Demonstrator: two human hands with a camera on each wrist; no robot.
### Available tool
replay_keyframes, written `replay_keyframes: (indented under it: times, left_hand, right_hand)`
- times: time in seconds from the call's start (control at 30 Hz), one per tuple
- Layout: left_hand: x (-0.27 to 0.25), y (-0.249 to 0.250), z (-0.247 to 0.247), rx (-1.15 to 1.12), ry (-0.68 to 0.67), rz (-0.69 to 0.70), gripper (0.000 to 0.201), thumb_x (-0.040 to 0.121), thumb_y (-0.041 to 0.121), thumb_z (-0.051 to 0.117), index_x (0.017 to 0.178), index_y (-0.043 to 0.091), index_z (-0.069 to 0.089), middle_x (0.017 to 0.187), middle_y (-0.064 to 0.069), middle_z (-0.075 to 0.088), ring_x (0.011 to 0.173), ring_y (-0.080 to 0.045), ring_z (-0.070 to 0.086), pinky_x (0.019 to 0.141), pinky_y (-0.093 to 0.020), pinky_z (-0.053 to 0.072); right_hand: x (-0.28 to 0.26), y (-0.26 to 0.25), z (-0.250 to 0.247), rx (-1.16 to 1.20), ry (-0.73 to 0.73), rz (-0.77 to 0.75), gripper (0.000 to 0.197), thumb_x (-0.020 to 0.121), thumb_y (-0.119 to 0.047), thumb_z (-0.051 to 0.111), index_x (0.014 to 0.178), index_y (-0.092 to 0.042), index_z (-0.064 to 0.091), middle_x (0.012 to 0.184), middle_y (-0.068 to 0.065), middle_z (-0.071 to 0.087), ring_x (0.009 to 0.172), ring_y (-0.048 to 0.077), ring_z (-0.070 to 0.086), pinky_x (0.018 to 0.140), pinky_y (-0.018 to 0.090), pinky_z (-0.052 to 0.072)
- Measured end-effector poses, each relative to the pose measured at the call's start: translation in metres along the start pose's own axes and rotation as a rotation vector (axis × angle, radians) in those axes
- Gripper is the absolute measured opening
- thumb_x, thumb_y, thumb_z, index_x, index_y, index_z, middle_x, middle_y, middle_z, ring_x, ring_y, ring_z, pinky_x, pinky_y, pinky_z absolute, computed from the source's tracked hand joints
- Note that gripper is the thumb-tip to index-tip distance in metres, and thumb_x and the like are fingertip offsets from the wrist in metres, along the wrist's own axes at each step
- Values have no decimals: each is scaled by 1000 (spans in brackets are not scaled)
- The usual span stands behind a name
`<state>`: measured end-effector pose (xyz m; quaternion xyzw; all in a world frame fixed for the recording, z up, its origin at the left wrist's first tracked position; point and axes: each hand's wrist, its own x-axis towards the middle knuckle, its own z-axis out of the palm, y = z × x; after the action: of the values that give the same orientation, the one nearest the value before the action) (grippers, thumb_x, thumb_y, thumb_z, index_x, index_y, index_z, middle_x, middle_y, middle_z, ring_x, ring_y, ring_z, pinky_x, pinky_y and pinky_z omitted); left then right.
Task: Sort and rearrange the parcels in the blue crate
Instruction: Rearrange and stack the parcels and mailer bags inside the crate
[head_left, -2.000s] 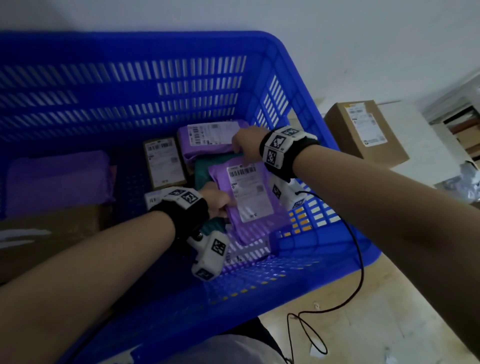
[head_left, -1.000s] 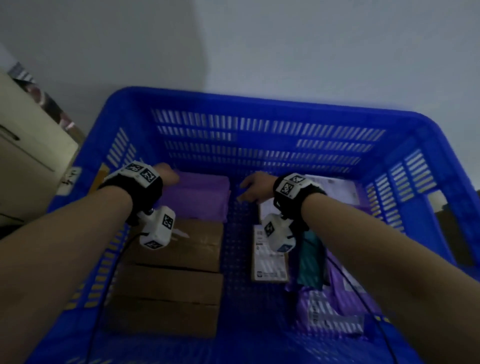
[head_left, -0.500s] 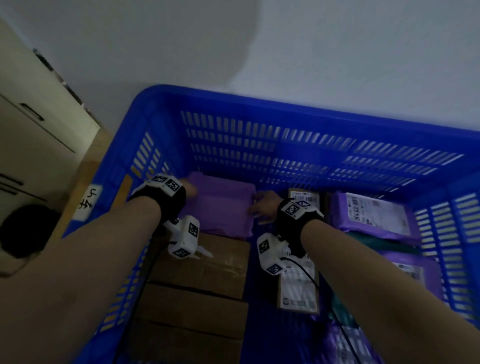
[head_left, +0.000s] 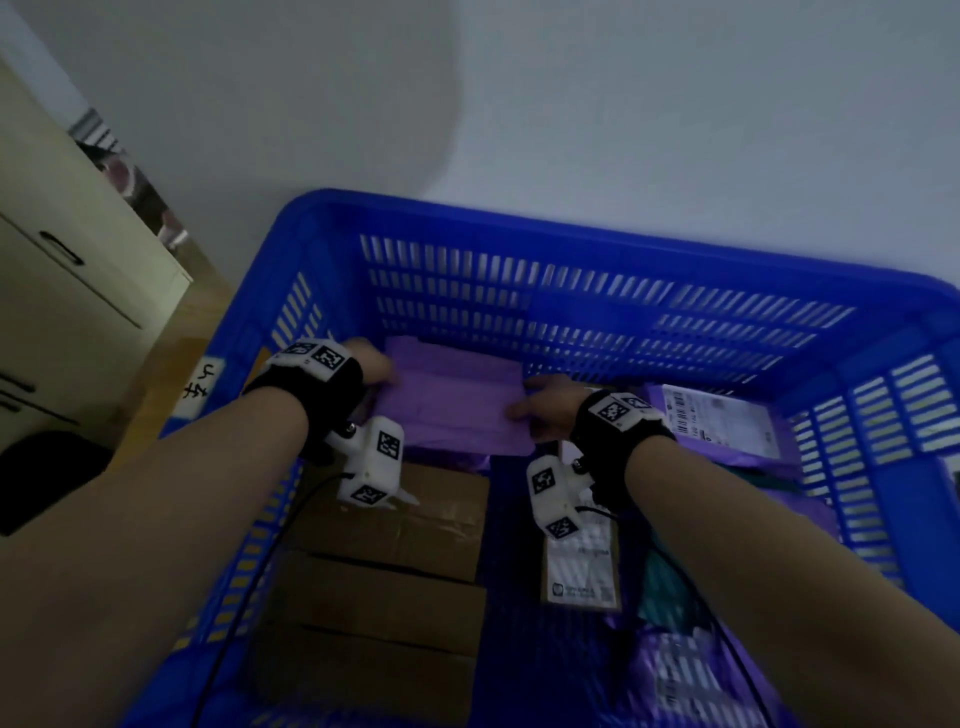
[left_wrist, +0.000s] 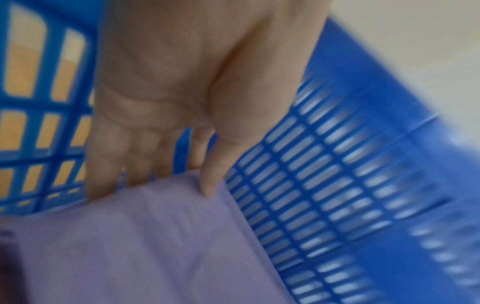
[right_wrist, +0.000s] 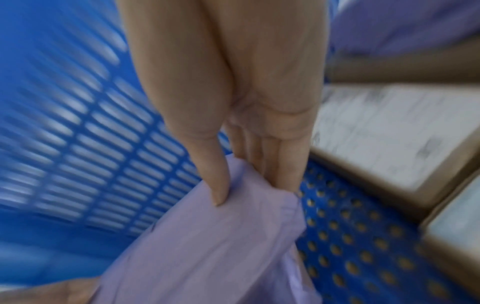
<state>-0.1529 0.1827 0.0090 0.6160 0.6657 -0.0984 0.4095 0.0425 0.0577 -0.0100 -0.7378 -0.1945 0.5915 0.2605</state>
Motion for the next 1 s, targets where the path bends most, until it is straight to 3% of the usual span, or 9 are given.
replay_keyframes:
  times: [0.13,0.2,0.33,0.43,0.57,0.7,0.83,0.93,1.0]
  left_hand:
    - [-5,-10,-8,-390,-141,-11,46,76,4,72,118,-7,56,108,-23,65,105,-39,63,89,-60,50]
    - [-31,-4,-13,-454,-136,31,40,79,5,71,116,-3,57,110,-20,65,106,-36,63,90,-55,51]
    - [-83,12,-21,-569,-167,171,8,85,4,66,91,6,61,98,-12,64,82,-21,62,66,-31,53]
    - [-109,21,-26,-606,-155,268,12,84,5,68,86,14,59,88,-4,64,73,-13,58,57,-22,51]
    - [-140,34,-41,-618,-181,410,13,84,11,68,89,20,61,80,1,60,66,-10,51,56,-18,46]
    - [-167,46,-52,-619,-254,563,19,92,-1,53,96,16,62,85,-7,65,60,-10,64,53,-18,54]
    - [-185,54,-53,-752,-305,585,27,97,-3,39,96,9,64,98,-14,65,82,-24,66,58,-22,59]
    - [-192,60,-47,-860,-336,592,17,95,13,51,102,6,65,103,-13,67,79,-25,69,66,-28,61]
    - [-193,63,-43,-883,-298,602,18,91,19,59,103,7,65,99,-12,68,75,-20,70,64,-28,61]
  right_hand:
    - [-33,0,-16,72,6,-112,41,89,5,57,128,1,52,84,7,62,72,20,61,54,29,58]
    - [-49,0,-25,102,42,-178,41,88,5,57,129,1,50,81,8,60,65,18,60,44,24,55]
    - [-83,-3,-46,172,103,-297,28,87,4,60,114,4,58,84,13,62,55,16,63,46,23,55]
    - [-108,-7,-61,203,112,-392,13,87,6,57,86,-6,62,76,9,62,49,11,63,46,19,54]
    - [-135,-15,-82,301,129,-535,21,82,14,58,82,-7,61,61,0,69,54,11,66,54,23,58]
    - [-157,-18,-102,301,215,-704,28,75,18,62,84,-8,64,68,-3,71,63,11,66,64,24,56]
    - [-173,-17,-113,293,335,-827,30,72,23,62,87,-3,66,65,-9,72,64,3,65,67,18,53]
    - [-187,-13,-115,325,358,-865,32,74,27,56,76,-4,63,67,-9,73,71,4,68,59,12,52]
    - [-194,-12,-113,342,341,-887,33,75,28,54,78,-3,65,87,-3,70,90,15,63,64,14,52]
